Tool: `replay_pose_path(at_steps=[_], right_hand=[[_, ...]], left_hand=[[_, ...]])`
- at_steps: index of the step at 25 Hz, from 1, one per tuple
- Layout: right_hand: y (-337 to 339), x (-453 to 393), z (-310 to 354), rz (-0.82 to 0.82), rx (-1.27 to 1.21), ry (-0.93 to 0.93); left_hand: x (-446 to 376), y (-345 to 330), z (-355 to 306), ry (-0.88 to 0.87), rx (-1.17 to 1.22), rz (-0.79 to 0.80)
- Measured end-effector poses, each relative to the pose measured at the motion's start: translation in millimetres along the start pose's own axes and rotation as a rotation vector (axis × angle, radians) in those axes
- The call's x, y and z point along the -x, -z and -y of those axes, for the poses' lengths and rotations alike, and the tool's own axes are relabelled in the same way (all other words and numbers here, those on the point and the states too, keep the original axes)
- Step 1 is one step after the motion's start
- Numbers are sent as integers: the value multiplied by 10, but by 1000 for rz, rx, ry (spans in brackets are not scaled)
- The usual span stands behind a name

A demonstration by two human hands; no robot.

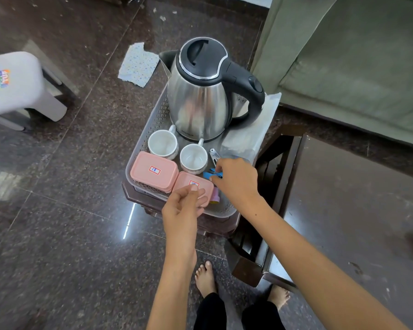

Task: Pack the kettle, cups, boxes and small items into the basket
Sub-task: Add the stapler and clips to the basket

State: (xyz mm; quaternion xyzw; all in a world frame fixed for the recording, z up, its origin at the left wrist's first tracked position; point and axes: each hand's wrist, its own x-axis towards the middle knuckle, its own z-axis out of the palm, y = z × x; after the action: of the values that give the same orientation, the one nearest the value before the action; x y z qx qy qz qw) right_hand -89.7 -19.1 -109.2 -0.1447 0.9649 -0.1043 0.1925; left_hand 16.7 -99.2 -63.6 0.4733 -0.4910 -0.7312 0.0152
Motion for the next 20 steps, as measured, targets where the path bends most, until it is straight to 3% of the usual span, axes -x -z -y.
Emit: replay_pose_path(at_steps=[6,10,15,20], right_hand=[[-94,15,-174,39,-87,220],[-73,-6,-174,128,1,231],[-39,32,-166,20,100,197],[-16,138,-201,-62,-32,162]], left_hand=[[-6,3,15,-8,2,11],[20,-24,37,-2,-4,21],[39,-26,70,-32,-39,20],[56,-36,97,-52,-57,21]])
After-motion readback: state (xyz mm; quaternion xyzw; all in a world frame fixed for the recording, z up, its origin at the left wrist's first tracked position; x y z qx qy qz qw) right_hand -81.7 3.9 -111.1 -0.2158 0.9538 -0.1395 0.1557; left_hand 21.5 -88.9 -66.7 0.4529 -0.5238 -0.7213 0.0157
